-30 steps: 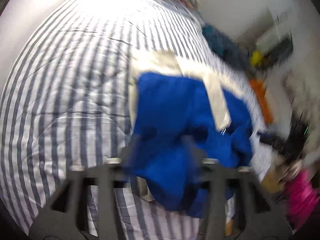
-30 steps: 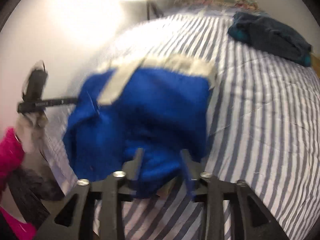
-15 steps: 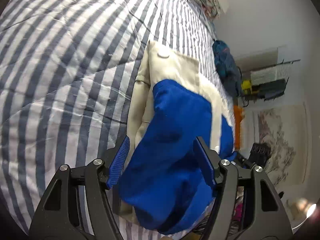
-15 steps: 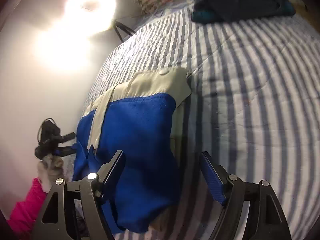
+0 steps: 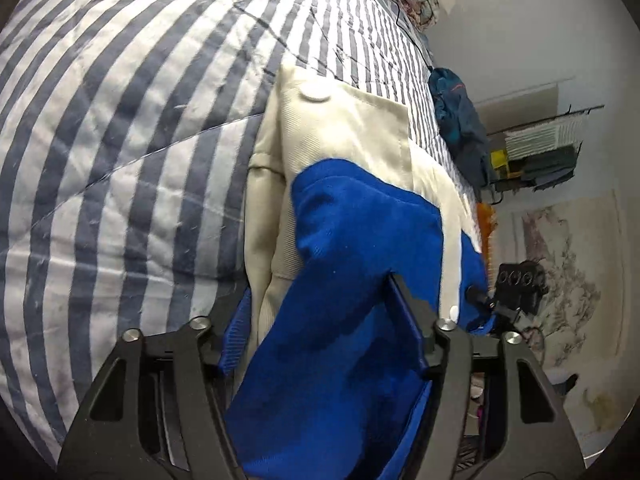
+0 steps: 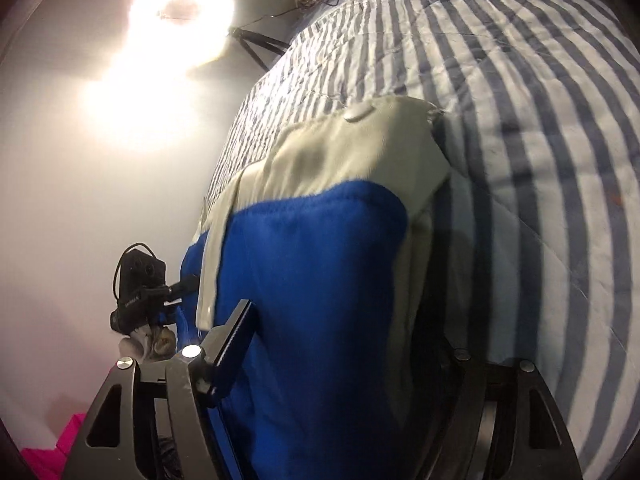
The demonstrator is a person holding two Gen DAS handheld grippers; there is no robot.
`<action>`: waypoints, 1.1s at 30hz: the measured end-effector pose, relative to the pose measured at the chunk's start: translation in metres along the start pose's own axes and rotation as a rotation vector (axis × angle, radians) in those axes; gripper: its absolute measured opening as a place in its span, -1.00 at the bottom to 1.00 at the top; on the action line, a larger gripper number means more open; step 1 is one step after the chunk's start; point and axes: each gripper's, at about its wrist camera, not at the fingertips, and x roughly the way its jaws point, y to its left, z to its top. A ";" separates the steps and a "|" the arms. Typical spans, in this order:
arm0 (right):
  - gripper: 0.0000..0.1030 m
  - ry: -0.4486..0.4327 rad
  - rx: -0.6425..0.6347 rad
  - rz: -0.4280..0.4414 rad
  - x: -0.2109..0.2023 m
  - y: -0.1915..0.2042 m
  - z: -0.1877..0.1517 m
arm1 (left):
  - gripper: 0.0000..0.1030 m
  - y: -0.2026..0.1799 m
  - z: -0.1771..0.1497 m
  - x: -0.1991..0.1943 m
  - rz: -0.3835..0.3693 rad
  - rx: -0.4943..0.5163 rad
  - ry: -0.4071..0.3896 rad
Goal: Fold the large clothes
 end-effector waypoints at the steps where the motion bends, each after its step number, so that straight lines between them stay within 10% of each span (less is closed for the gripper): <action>1: 0.33 0.001 -0.006 -0.006 0.002 0.001 0.001 | 0.10 -0.003 0.000 0.001 0.013 0.013 -0.004; 12: -0.44 0.011 -0.225 -0.237 -0.001 0.061 0.005 | -0.42 -0.060 -0.012 -0.011 0.125 0.207 -0.073; 33: -0.52 -0.159 -0.338 -0.413 -0.117 0.071 0.043 | -0.49 -0.212 0.018 0.033 0.031 0.446 -0.095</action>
